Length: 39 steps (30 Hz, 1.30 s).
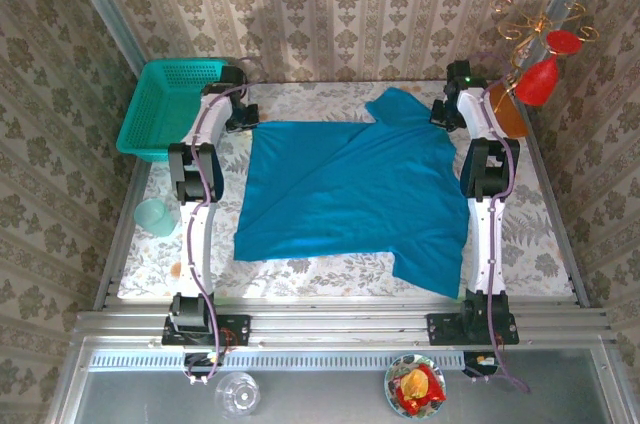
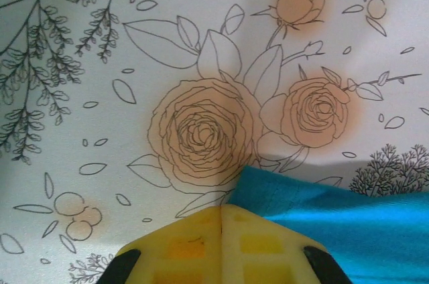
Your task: Fold the inside-out t-shirt
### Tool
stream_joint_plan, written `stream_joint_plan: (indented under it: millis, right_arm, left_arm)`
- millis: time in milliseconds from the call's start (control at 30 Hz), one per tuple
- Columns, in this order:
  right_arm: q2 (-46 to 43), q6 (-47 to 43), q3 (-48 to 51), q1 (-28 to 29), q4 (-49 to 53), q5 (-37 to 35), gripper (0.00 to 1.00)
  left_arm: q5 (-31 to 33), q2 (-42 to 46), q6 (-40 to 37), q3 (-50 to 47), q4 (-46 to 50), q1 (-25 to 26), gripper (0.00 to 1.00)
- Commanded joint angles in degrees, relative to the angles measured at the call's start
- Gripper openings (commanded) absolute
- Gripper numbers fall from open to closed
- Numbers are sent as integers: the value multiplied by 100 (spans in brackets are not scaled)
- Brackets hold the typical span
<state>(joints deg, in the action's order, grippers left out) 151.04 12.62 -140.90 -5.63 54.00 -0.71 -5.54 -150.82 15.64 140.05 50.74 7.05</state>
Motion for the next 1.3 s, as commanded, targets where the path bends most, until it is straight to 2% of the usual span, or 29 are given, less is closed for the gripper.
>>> stream_joint_plan:
  millis: [0, 67, 200, 333, 567, 633, 733, 900, 1100, 1267]
  right_arm:
    - [-241, 109, 119, -35, 52, -23, 6]
    - [-321, 82, 161, -28, 8, 247, 17]
    - [-699, 114, 389, 35, -33, 394, 20]
    - [-1250, 203, 941, 79, -136, 530, 31]
    - [-1969, 280, 2152, 57, -53, 389, 35]
    - [-2108, 269, 2532, 27, -145, 357, 35]
    - [-2211, 248, 2841, -33, -223, 379, 35]
    - [-2137, 192, 2920, -95, -180, 358, 37]
    - [-1838, 198, 2773, -149, -36, 204, 44]
    - [-1597, 198, 2645, -158, -3, 124, 46]
  left_arm:
    - [390, -3, 243, 214, 205, -160, 0]
    - [227, 33, 262, 207, 148, -160, 0]
    - [129, 183, 264, 230, 70, -105, 0]
    - [130, 332, 265, 225, 46, -90, 0]
    - [-26, 398, 257, 203, 42, -97, 0]
    - [-131, 413, 250, 198, 66, -73, 13]
    - [-136, 431, 117, 198, 154, -32, 24]
    - [-128, 374, -183, 207, 516, -28, 29]
    - [-781, 162, -443, 199, 612, -55, 30]
    - [-830, 91, -413, 199, 617, -45, 31]
